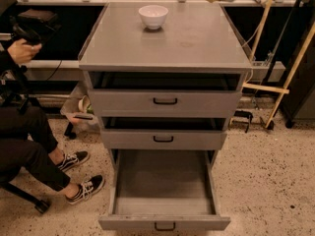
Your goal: Pick 7up can from bottom drawer and place on counter
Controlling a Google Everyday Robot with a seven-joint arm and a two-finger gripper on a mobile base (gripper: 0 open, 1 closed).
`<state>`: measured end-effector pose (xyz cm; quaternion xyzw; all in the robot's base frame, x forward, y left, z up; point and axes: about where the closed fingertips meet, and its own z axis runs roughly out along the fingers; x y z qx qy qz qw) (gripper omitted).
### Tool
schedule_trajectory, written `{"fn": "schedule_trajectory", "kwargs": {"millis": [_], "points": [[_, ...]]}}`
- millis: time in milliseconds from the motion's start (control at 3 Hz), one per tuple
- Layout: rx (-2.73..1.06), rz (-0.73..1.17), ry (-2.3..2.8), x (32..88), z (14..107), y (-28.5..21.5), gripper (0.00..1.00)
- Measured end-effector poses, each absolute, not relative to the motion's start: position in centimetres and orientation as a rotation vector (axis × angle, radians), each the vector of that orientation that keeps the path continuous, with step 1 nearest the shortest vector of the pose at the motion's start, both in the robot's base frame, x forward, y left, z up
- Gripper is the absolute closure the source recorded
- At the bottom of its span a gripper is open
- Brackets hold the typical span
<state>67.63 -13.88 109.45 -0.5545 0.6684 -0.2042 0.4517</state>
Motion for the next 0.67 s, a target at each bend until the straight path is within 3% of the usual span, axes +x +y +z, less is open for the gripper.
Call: {"fn": "schedule_trajectory", "kwargs": {"millis": [667], "points": [[-1.496,-0.439,1.691,79.3,102.6,-6.6,1.0]]}}
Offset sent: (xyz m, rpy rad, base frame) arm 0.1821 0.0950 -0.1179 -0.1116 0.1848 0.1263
